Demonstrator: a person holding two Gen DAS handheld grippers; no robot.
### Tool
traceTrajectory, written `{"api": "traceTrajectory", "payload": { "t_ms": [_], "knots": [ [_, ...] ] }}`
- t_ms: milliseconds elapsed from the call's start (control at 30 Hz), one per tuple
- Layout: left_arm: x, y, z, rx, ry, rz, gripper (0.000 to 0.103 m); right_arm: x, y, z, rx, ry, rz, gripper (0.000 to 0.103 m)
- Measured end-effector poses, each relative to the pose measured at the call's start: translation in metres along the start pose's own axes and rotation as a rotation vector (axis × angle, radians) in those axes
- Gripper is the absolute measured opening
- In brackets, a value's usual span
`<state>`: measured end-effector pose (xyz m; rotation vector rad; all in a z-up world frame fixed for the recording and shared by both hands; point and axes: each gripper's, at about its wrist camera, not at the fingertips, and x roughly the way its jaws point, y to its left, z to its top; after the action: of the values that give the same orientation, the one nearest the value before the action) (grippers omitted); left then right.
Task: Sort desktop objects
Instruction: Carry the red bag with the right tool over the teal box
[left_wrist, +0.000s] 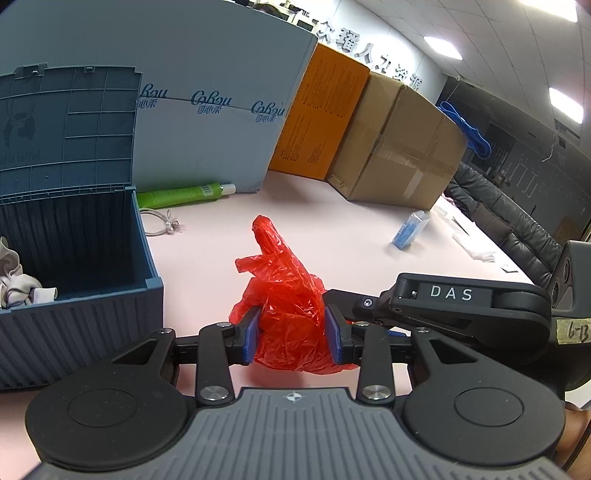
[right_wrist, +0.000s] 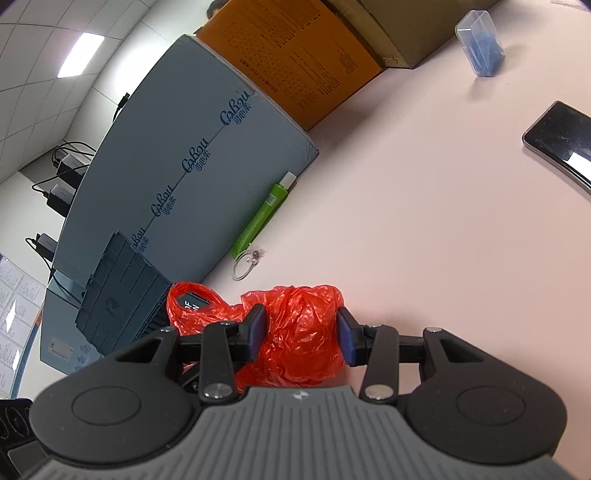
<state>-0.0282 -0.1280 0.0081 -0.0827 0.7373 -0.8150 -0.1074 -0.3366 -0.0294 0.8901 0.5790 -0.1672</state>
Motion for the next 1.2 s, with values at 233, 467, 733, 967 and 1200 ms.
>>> {"api": "traceTrajectory", "payload": {
  "t_ms": [233,467,733,967,1200],
  "knots": [
    [0.000,0.001,0.006,-0.007,-0.019,0.001,0.031,0.003,0.004,0.005,-0.016,-0.007,0.011,0.045],
    [-0.002,0.004,0.013,-0.018,-0.045,0.005,0.031,0.008,0.010,0.010,-0.034,-0.014,0.023,0.045],
    [-0.002,0.006,0.018,-0.023,-0.064,0.005,0.031,0.011,0.015,0.014,-0.049,-0.018,0.035,0.045],
    [-0.003,0.007,0.021,-0.027,-0.085,0.008,0.031,0.013,0.023,0.015,-0.092,-0.032,0.043,0.045],
    [-0.005,0.009,0.024,-0.032,-0.101,0.006,0.031,0.015,0.026,0.018,-0.104,-0.042,0.052,0.045]
  ]
}}
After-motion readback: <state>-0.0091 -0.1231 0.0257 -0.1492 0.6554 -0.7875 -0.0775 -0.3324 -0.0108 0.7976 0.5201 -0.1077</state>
